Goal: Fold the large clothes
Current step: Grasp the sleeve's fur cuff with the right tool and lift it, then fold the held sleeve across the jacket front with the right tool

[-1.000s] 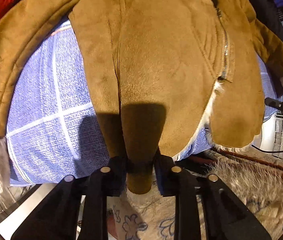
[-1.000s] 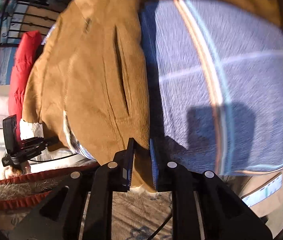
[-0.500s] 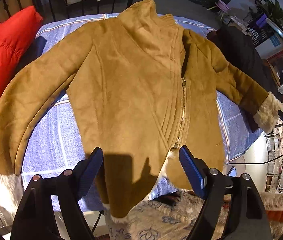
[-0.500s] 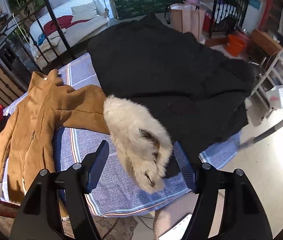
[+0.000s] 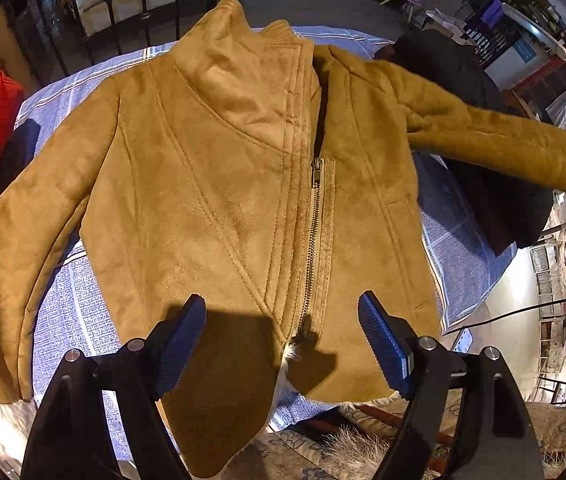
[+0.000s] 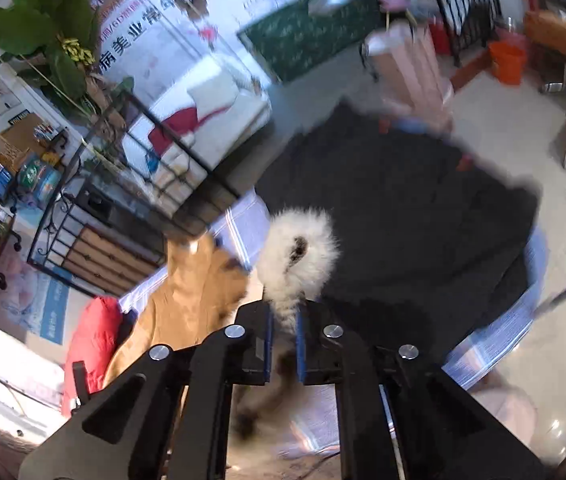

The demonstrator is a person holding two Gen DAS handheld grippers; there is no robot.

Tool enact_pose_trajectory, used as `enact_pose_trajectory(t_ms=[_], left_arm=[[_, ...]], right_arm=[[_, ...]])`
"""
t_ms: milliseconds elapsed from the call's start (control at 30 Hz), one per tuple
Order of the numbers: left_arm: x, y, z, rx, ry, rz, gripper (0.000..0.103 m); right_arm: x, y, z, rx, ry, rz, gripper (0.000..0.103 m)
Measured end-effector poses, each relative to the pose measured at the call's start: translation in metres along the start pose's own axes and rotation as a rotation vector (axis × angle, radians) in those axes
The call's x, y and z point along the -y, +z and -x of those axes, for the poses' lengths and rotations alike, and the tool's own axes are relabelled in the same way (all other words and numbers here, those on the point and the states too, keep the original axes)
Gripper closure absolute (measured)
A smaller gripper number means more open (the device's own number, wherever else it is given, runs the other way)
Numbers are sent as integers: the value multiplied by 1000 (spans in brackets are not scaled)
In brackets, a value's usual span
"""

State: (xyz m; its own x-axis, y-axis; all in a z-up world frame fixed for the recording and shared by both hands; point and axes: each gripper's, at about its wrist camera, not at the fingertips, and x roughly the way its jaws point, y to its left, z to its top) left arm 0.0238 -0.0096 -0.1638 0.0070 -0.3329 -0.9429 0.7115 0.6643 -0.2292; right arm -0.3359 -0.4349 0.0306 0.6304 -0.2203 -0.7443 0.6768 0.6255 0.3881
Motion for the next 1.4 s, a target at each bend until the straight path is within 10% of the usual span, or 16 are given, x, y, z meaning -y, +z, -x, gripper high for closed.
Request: enact_pose_trajectory(t_ms=[133,333,767,1100,1400], left_arm=[[-3,3,-7,7,31,6,26],[-17,0,-2,22,65,42,26],[-73,-20,27,99,143,169,26],[-127,-72,42,97,192,338,26],[-134,-58,37,90,155,297,26]], right_arm=[[20,2,-25,-85,-14,-100,97],[-30,1,-54,-114,186,-124,102],[-342,8,-161,-283,638,309,102],[-508,-115,-352,-535,557,472,102],[-505,-164,-358,-579,455,515,100]])
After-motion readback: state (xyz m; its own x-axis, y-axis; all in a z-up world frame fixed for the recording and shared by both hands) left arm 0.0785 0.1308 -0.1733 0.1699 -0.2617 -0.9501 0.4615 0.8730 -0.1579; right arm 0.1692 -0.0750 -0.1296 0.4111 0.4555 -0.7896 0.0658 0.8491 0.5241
